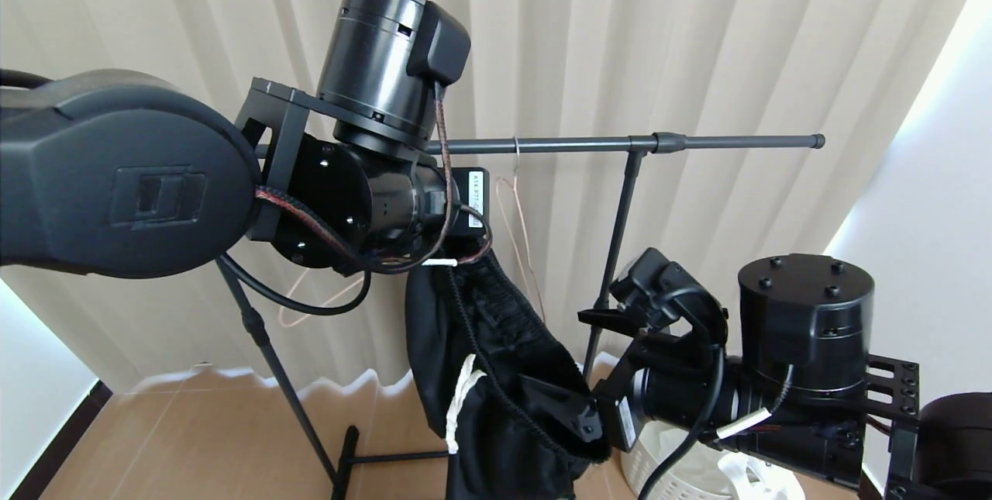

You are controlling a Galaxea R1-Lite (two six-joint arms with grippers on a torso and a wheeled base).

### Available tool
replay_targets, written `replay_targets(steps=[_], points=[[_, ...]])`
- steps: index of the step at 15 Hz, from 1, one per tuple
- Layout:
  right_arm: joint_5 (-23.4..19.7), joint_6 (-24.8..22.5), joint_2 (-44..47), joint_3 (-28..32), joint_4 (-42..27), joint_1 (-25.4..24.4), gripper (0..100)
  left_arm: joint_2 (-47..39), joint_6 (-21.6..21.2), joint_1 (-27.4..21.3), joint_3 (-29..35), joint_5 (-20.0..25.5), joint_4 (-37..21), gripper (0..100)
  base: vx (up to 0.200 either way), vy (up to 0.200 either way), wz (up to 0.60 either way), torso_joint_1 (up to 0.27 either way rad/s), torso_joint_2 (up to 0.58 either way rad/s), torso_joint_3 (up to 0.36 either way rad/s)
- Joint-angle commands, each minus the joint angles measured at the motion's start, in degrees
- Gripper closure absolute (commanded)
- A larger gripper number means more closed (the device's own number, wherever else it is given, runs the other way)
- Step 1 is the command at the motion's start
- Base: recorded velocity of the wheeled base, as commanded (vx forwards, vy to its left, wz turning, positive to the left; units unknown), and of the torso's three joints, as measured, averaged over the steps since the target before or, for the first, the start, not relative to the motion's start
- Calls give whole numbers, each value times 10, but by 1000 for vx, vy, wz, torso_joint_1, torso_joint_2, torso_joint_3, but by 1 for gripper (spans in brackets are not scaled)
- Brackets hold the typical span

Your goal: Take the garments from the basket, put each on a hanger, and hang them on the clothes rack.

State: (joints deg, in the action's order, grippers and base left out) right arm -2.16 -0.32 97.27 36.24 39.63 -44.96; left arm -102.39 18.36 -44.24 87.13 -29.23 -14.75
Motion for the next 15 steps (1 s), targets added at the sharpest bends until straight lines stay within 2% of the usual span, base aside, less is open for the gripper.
replay_targets(steps=[1, 8, 15], points=[[4, 0, 34, 9, 0, 13, 0, 2, 1, -16, 1, -1, 0, 100, 0, 0, 0, 0, 0, 0], [33, -2, 78, 14, -2, 20, 0, 2, -3, -25, 1, -5, 1, 100, 0, 0, 0, 0, 0, 0], [36, -6, 78, 15, -3, 44, 0, 13, -3, -20, -9, -5, 1, 100, 0, 0, 0, 0, 0, 0]])
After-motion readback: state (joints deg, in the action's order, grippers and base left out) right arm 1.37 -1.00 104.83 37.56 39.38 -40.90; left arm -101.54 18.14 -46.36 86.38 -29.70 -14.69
